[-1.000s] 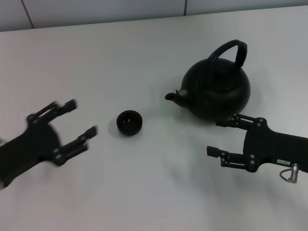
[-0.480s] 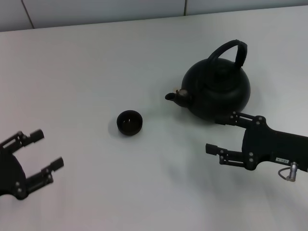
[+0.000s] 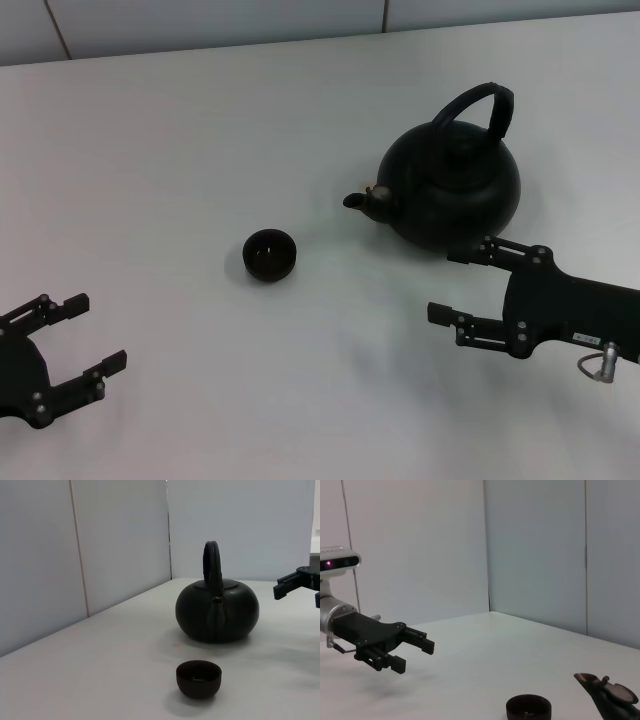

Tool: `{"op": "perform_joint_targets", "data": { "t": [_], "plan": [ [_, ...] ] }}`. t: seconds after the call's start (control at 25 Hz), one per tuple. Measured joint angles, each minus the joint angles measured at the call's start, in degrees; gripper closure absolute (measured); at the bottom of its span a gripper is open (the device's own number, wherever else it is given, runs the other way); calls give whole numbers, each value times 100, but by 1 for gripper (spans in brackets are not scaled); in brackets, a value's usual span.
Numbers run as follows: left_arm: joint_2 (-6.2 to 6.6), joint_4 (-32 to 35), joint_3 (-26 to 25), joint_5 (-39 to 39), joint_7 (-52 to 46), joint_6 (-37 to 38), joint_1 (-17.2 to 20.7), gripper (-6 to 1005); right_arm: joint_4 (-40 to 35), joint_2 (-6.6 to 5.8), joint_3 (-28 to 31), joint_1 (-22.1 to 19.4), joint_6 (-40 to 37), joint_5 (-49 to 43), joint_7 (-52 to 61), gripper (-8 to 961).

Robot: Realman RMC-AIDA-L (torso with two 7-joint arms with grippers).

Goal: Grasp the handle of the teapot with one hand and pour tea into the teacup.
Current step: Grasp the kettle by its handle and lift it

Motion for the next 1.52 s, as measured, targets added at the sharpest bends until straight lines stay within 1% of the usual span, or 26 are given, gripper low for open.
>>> {"op": "perform_joint_targets", "data": {
  "t": [0.12, 0.2, 0.36, 0.48, 0.6, 0.68, 0.84, 0.96, 1.04, 1.08, 1.12, 1.32, 1.48, 1.52],
  "plan": [
    [-8, 7, 11, 4, -59, 1, -14, 249, 79, 4, 94, -74, -27, 157, -6, 200],
    [-13, 10, 12, 4, -72, 0, -17, 249, 255, 9, 241, -198, -121, 452, -137, 200],
    [-36, 14, -23, 4, -81, 0, -18, 249, 1202, 10, 721, -546, -244, 1581, -1173, 200],
    [-45, 14, -26, 4, -80, 1, -18, 249, 2059, 22, 1121, -657, -126, 2296, -2065, 200],
    [-59, 14, -27, 4, -80, -1, -15, 249, 2618, 26, 1479, -656, 156, 2656, -2609, 201],
    [-63, 14, -29, 3, -80, -2, -14, 249, 2772, 26, 1620, -609, 388, 2726, -2684, 201],
    [-87, 14, -29, -1, -80, -2, -26, 249, 2748, 10, 1624, -565, 464, 2728, -2663, 201],
    [-113, 14, -30, -9, -79, -3, -30, 249, 2552, -13, 1585, -486, 528, 2698, -2455, 201],
    [-130, 14, -35, -12, -79, -5, -31, 249, 2207, -14, 1549, -414, 631, 2584, -2082, 201],
    [-133, 14, -36, -14, -79, -5, -30, 249, 1727, -17, 1539, -320, 772, 2352, -1512, 201],
    [-138, 14, -37, -19, -79, -6, -30, 249, 1727, -17, 1539, -320, 772, 2352, -1512, 201],
    [-186, 15, -54, -33, -79, -7, -33, 249, 644, -34, 1541, 20, 1029, 1502, -268, 201],
    [-222, 21, -55, -42, -79, -7, -39, 249, 138, -59, 1541, 348, 1356, 1076, 272, 201],
    [-222, 21, -55, -42, -79, -7, -39, 249, 138, -59, 1541, 348, 1356, 1076, 272, 201]
  ]
}}
